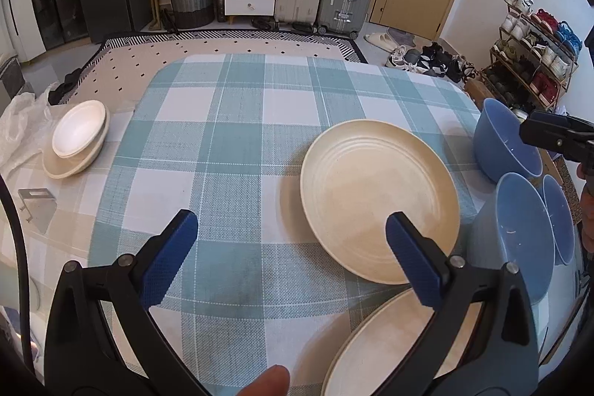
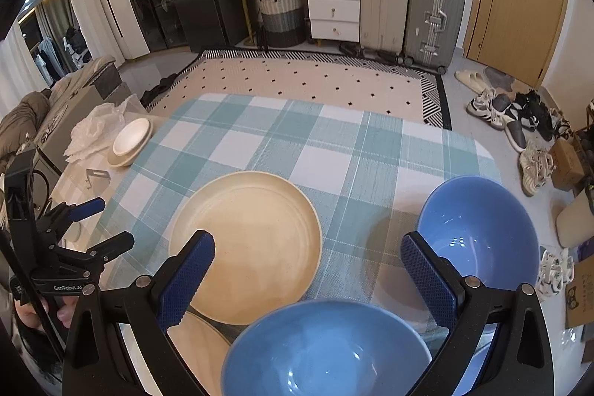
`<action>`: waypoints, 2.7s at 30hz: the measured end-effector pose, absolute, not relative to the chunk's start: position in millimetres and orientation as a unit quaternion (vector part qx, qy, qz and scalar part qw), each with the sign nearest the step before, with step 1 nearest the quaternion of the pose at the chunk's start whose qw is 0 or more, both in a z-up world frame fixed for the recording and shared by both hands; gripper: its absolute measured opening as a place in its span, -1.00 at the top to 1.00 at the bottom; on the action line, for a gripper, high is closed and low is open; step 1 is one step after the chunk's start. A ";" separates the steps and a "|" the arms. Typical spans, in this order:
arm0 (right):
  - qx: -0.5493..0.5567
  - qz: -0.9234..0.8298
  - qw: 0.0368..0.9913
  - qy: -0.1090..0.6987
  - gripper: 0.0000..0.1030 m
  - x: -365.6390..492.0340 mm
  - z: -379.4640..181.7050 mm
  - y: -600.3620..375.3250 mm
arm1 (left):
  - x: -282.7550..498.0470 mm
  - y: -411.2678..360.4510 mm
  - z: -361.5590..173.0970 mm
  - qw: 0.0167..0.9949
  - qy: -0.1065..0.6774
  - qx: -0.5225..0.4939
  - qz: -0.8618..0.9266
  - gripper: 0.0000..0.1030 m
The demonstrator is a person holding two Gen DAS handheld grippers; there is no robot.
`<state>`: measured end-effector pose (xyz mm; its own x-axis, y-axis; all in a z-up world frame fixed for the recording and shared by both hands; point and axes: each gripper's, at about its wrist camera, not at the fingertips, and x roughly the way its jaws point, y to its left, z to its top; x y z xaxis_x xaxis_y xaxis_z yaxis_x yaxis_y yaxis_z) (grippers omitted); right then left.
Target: Organize plates and bowls
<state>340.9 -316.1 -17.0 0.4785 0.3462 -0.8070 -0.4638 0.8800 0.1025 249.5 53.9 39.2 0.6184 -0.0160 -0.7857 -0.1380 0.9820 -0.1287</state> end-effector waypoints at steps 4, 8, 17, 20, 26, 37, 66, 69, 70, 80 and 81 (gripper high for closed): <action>-0.074 0.235 0.848 0.470 -0.98 352.0 -33.7 -310.6 | 259.9 52.5 26.5 0.890 0.446 -0.093 0.033 -0.96; -0.080 0.238 0.838 0.484 -0.98 363.5 -48.9 -305.2 | 269.2 51.0 15.1 0.885 0.455 -0.094 0.036 -0.96; -0.103 0.239 0.819 0.511 -0.97 381.8 -79.5 -293.3 | 286.3 46.8 -9.4 0.872 0.477 -0.105 0.029 -0.95; -0.108 0.240 0.812 0.522 -0.95 385.5 -88.5 -291.2 | 291.0 44.0 -16.0 0.869 0.484 -0.100 0.026 -0.94; -0.116 0.242 0.791 0.549 -0.81 392.8 -106.3 -285.3 | 298.1 40.3 -26.3 0.865 0.492 -0.101 0.009 -0.81; -0.128 0.255 0.758 0.587 -0.41 400.0 -129.3 -274.1 | 303.7 28.1 -46.3 0.847 0.520 -0.111 -0.028 -0.10; -0.195 0.246 0.774 0.550 0.57 381.8 -125.5 -255.5 | 294.1 25.1 -43.6 0.857 0.504 -0.104 -0.032 0.62; -0.202 0.242 0.777 0.544 0.56 381.2 -123.0 -257.9 | 293.7 26.8 -46.0 0.854 0.508 -0.106 -0.030 0.62; -0.201 0.238 0.778 0.546 0.55 382.4 -122.9 -260.7 | 293.4 27.9 -47.3 0.854 0.508 -0.106 -0.029 0.62; -0.175 0.234 0.760 0.581 0.51 397.8 -146.6 -270.5 | 296.2 27.9 -50.6 0.853 0.509 -0.109 -0.029 0.62; -0.181 0.230 0.764 0.574 0.53 396.3 -146.7 -269.0 | 296.0 27.6 -50.7 0.853 0.510 -0.109 -0.030 0.63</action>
